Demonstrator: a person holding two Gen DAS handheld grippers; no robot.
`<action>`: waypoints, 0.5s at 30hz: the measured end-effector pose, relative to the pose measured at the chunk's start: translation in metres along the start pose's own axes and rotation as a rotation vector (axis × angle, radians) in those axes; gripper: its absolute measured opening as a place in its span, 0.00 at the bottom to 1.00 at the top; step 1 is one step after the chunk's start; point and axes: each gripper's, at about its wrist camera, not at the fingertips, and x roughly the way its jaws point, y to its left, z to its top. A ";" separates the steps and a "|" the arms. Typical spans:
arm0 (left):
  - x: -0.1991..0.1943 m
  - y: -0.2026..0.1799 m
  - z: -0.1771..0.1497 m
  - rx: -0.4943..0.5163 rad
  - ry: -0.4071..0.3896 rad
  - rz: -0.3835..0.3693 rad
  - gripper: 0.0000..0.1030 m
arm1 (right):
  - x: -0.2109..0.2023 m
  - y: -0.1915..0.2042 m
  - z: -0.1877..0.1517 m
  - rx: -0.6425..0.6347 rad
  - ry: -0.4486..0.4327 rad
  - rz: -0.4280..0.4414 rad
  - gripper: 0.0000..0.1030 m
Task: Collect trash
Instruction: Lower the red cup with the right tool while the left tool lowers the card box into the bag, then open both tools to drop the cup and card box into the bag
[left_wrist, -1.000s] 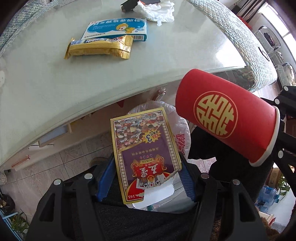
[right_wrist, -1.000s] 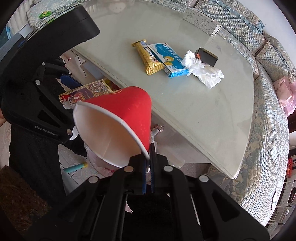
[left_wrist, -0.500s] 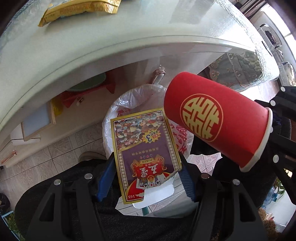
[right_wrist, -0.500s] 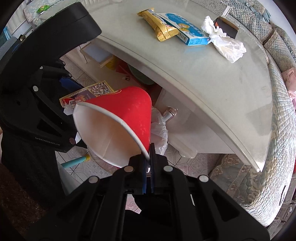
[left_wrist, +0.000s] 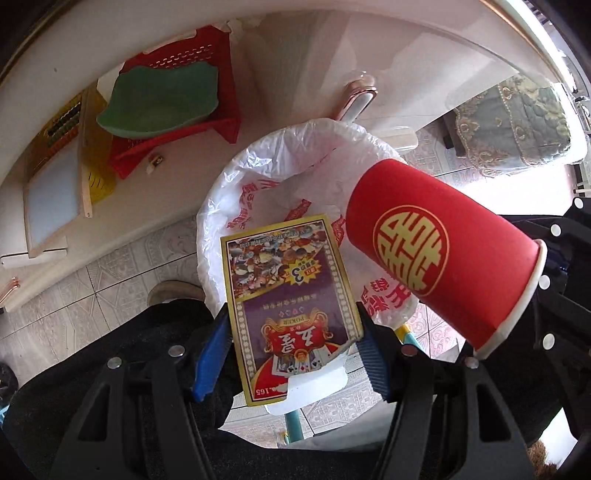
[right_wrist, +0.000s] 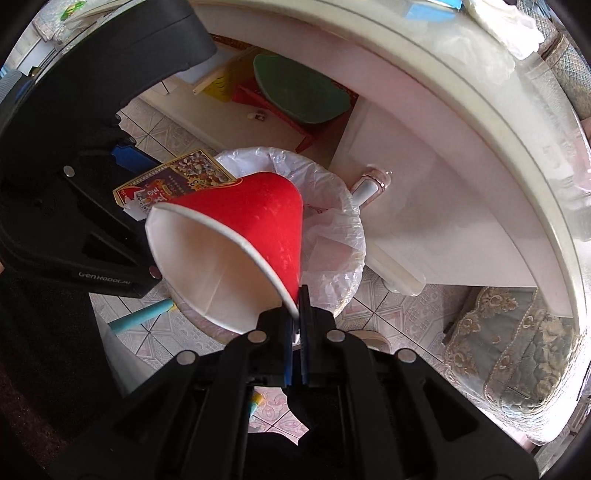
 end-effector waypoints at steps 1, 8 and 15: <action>0.004 0.003 0.002 -0.012 0.009 -0.014 0.60 | 0.006 -0.001 0.000 0.007 0.006 0.006 0.05; 0.033 0.009 0.016 -0.079 0.061 -0.079 0.61 | 0.041 -0.010 0.007 0.046 0.042 0.031 0.05; 0.062 0.014 0.020 -0.110 0.126 -0.097 0.61 | 0.069 -0.021 0.008 0.092 0.086 0.055 0.05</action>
